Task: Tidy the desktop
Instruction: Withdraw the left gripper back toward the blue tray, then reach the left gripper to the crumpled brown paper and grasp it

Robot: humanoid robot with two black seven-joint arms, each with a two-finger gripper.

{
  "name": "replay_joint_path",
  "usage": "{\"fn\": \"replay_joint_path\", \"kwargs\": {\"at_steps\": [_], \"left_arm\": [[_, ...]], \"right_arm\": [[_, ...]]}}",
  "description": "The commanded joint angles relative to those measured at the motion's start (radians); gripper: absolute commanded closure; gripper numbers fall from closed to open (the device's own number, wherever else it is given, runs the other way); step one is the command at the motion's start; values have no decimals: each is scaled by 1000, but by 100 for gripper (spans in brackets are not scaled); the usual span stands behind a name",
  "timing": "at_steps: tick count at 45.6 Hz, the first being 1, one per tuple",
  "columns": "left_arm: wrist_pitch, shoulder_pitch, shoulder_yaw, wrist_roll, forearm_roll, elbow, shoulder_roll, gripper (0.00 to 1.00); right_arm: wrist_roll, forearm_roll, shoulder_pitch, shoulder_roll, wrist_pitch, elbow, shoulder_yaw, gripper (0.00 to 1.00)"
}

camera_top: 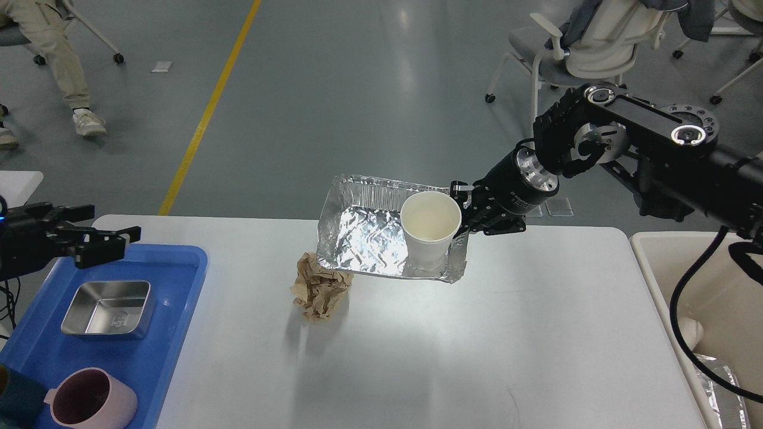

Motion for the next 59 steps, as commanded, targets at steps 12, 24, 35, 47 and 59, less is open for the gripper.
{"fn": "replay_joint_path", "kwargs": {"at_steps": [12,24,35,47,59], "left_arm": [[-3,-358,412,8,288,59,-224,3],[3,-409,510,11,345,162,-429,3],[26,-396,555,13,345,288,-587,3],[147,-383,575,11,345,475,-690,3],[236,-361,616,13,325,596,-776,3]], "right_arm": [[1,0,-7,0,0,0,3,100],[1,0,-11,0,0,-1,9,100],[1,0,-17,-2,2,0,9,100],[1,0,-23,-3,3,-1,9,100],[1,0,-23,-2,3,0,9,100]]}}
